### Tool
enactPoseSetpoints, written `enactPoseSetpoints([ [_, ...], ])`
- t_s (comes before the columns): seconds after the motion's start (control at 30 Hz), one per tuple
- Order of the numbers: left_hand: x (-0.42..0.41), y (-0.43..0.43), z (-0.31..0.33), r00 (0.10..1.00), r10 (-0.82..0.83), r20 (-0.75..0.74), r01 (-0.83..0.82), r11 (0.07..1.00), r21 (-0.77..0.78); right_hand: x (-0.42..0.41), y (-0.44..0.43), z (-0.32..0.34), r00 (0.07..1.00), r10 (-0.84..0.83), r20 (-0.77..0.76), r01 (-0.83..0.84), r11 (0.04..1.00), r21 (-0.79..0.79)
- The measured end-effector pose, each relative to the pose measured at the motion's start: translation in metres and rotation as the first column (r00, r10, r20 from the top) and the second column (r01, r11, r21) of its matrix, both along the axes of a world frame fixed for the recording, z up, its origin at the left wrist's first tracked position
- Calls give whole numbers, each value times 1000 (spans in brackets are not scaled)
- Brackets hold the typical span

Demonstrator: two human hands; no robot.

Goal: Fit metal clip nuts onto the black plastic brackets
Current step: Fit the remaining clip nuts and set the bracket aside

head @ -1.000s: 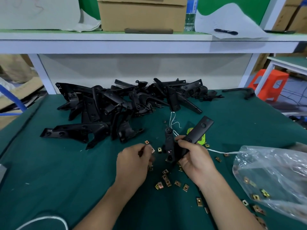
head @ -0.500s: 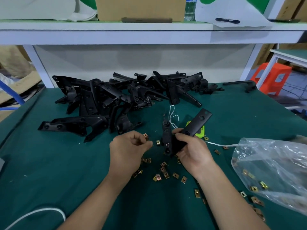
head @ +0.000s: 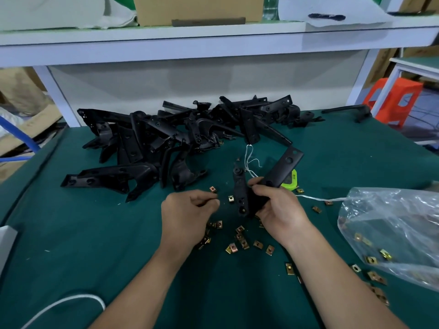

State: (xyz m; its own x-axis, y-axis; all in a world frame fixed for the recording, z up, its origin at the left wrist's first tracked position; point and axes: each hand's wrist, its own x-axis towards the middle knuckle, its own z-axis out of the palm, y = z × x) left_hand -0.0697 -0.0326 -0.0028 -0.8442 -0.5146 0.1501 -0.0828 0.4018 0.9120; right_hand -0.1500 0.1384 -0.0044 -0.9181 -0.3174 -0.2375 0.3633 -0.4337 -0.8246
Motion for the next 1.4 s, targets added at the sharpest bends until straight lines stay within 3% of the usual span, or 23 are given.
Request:
enactPoseSetpoints([
  [0.4,-5,3,1,995,-100,-2,99,989,106,-1,-4,-2,999,-32,3,32,999,22],
  [0.57,-4,4,2,994,-68,89,80,987,-143,-1,0,3,996,-84,42,82,995,58],
  [0.7,1,7,5,985,-75,158,138,887,-440,-2,-1,3,996,-78,39,75,995,61],
  [0.8,5,8,8,960,-235,150,278,763,-584,-3,-2,2,997,-64,42,62,997,43],
  [0.9,6,9,6,818,-451,357,575,661,-482,-6,-3,0,997,-52,56,52,999,11],
  [0.97,6,9,5,774,-496,393,630,658,-411,-7,-3,0,997,-46,66,46,999,2],
  [1.13,3,10,0,812,-494,312,582,728,-362,-7,-3,1,997,-54,62,54,999,-5],
  [1.23,3,14,-4,848,-456,272,530,720,-447,-6,-3,3,996,-61,69,61,998,-6],
  [1.4,3,15,-10,931,-331,152,362,799,-480,-6,-2,3,995,-72,74,73,997,-12],
])
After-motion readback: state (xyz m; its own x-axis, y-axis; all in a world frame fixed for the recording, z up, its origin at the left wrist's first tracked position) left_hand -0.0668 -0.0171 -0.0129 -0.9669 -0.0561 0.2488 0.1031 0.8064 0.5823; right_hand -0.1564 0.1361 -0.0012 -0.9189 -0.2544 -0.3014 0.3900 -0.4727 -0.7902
